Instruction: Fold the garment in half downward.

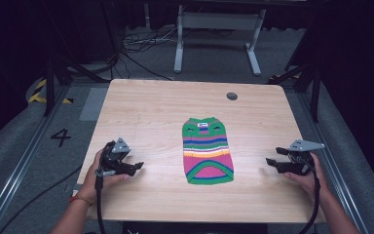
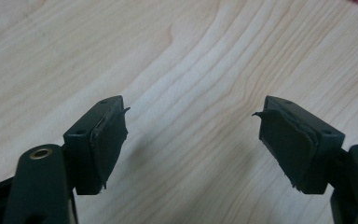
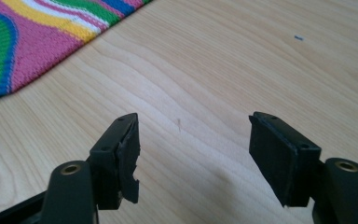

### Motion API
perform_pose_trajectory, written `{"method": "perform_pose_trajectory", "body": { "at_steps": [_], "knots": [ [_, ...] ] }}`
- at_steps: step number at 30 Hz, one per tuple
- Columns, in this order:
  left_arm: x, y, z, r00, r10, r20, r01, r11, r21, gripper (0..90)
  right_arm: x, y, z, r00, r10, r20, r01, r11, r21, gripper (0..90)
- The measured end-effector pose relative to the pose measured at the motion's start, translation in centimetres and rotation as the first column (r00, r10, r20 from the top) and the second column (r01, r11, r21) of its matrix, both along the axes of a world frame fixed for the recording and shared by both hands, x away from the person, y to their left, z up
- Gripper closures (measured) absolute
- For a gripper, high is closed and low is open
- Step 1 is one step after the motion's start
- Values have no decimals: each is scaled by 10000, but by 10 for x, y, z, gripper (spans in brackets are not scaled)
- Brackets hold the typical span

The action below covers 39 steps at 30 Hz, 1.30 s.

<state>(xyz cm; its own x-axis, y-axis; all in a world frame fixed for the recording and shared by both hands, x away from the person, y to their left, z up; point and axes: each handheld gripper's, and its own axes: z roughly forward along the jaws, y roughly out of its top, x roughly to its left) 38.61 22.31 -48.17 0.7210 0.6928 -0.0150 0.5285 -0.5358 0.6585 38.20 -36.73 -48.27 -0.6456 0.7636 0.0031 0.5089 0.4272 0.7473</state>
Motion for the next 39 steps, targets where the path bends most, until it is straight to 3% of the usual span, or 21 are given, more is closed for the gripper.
{"method": "perform_pose_trajectory", "body": {
  "at_steps": [4,7,9,10,17,19,21,27,31,33,39],
  "knots": [
    [8,-9,10,9994,-101,338,104,9999,-76,256,6,8,8,9995,305,44,-304,9992,-265,362],
    [16,-14,16,9985,-151,530,151,9999,-7,303,15,16,14,9991,427,-24,-427,9990,-95,374],
    [23,-18,19,9987,-77,500,88,9997,-232,302,23,24,20,9983,581,25,-581,9983,-97,374],
    [27,-20,22,9977,-46,670,56,9999,-144,302,25,28,22,9978,658,65,-657,9978,-43,375],
    [47,-38,31,9967,-123,803,154,9992,-381,325,46,58,36,9915,1255,343,-1250,9920,-158,405],
    [51,-42,33,9958,-168,904,182,9997,-144,338,50,62,37,9904,1336,347,-1331,9910,-161,433],
    [56,-47,33,9964,-176,823,193,9996,-197,364,60,73,41,9869,1573,361,-1561,9871,-345,497],
    [83,-74,28,9962,-187,852,217,9992,-347,402,83,96,44,9811,1888,416,-1879,9819,-242,549],
    [95,-91,25,9956,-172,924,209,9990,-396,407,98,111,40,9813,1890,367,-1890,9820,-36,572],
    [101,-100,22,9966,-277,779,301,9991,-296,417,103,115,38,9817,1860,411,-1861,9825,-21,571],
    [115,-118,18,9965,-386,735,424,9978,-507,444,121,126,33,9862,1639,240,-1640,9864,26,563]
  ]
}}
